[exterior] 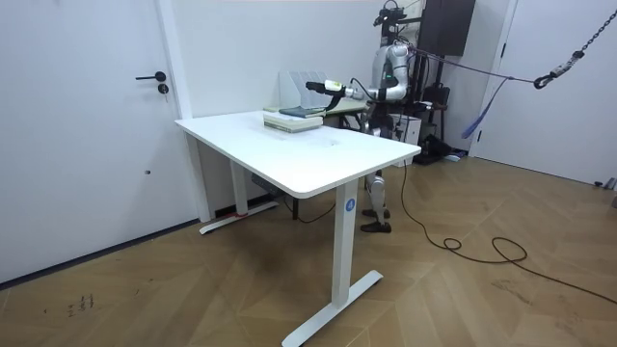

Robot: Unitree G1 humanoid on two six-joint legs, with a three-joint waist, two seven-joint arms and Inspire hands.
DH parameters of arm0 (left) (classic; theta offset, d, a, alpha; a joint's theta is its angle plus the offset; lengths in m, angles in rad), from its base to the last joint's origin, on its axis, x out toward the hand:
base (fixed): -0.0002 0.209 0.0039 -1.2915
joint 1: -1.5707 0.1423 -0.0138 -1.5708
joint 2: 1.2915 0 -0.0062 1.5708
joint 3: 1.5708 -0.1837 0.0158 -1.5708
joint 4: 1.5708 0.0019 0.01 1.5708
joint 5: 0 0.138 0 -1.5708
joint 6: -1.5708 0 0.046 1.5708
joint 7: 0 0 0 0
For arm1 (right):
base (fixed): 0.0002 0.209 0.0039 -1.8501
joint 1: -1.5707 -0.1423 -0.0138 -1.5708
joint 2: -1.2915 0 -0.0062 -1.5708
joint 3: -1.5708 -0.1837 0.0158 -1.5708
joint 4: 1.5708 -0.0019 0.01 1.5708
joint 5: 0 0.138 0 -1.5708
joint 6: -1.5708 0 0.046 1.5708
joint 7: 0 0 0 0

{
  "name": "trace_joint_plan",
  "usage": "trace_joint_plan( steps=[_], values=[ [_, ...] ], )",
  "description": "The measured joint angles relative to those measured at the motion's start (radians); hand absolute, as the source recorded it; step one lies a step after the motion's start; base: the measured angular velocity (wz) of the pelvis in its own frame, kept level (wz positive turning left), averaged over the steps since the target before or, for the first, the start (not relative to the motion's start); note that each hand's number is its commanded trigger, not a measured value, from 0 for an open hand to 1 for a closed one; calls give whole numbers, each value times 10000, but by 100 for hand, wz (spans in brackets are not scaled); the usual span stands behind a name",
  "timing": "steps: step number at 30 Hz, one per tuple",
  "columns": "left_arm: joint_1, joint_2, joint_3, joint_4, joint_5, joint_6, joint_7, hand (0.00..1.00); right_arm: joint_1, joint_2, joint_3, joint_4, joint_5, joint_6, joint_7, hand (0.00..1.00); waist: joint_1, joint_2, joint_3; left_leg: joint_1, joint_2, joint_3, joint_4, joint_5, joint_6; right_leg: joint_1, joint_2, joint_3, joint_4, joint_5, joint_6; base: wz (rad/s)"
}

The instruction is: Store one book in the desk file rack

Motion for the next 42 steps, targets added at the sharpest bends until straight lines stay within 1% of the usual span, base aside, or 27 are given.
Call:
trace_joint_plan(
  steps=[2,5,9,12,13,17,21,25,26,31,32,33,34,35,39,42],
  values=[
    [7,-1,12,427,0,193,-105,0,-2,-12,-88,-48,-10,2,59,0,2,48,12,-37,-5,-13,-12,-3,0,-15,6,-11,10,7,-7,5],
    [161,0,47,489,6,413,-261,0,23,-57,-95,-65,-1,9,97,0,7,81,18,-49,-11,-22,-1,-2,1,-45,22,15,-16,30,-14,0],
    [286,0,118,490,5,514,-312,0,31,-187,-95,-65,-14,20,160,0,1,148,53,-51,-20,-20,-7,-1,2,-54,20,28,-39,29,-13,0],
    [296,-1,159,490,7,702,-434,0,35,-218,-98,-66,-54,161,160,0,1,179,63,-66,-24,-19,-18,-1,2,-51,22,29,-51,28,-11,0],
    [310,-1,176,501,6,755,-504,0,26,-219,-121,-72,-103,212,159,0,3,211,58,-60,-25,-15,-7,1,1,-51,21,24,-58,28,-11,0],
    [376,-10,197,698,5,879,-534,0,16,-219,-169,-72,-341,209,150,0,-8,244,54,-61,-25,-18,-4,3,-2,-49,18,-28,-53,28,-11,0],
    [409,-20,207,814,4,924,-596,0,23,-219,-271,-61,-337,216,126,0,-24,253,55,-63,-13,-21,-6,3,-2,-29,14,-116,-45,28,-10,4],
    [431,-22,206,1213,5,1154,-957,0,35,-220,-304,-140,-330,379,134,0,-24,281,52,-84,9,-16,-24,0,-5,-36,11,-129,-23,30,-11,0],
    [433,-22,206,1239,5,1166,-988,0,34,-222,-305,-144,-326,435,135,0,-15,287,50,-88,7,-25,-41,-1,-5,-35,11,-128,-18,31,-13,0],
    [434,-42,218,1267,5,1263,-1267,0,170,-231,-370,-395,-329,475,137,0,-28,317,30,-82,-11,-22,-36,0,-4,-33,9,-139,0,40,-21,0],
    [434,-42,219,1271,5,1280,-1375,0,179,-232,-377,-420,-330,478,135,0,-36,344,13,-82,-18,-22,-36,0,-3,-31,9,-141,0,40,-21,0],
    [434,-42,219,1276,5,1283,-1408,54,184,-233,-386,-427,-326,478,134,0,-45,365,0,-81,-25,-22,-35,0,-3,-26,9,-141,0,40,-21,0],
    [434,-43,219,1290,4,1285,-1482,82,206,-231,-433,-454,-323,477,134,0,-48,398,-21,-74,-28,-21,-36,1,-4,-16,7,-150,0,40,-21,0],
    [434,-43,219,1313,6,1281,-1533,100,215,-231,-458,-466,-316,464,134,0,-54,412,-19,-62,-30,-19,-35,4,-7,4,7,-166,-1,39,-21,3],
    [380,-44,311,1303,-10,1247,-1439,100,228,-278,-458,-465,-208,430,137,0,-49,420,-15,-19,-20,24,-46,12,-17,44,5,-146,-17,39,-20,1],
    [172,-32,537,1294,5,1239,-1391,100,228,-296,-457,-470,-218,502,133,0,-40,441,-7,158,-20,24,-105,14,-11,125,-20,-82,-40,-2,-10,-3]
  ],
)
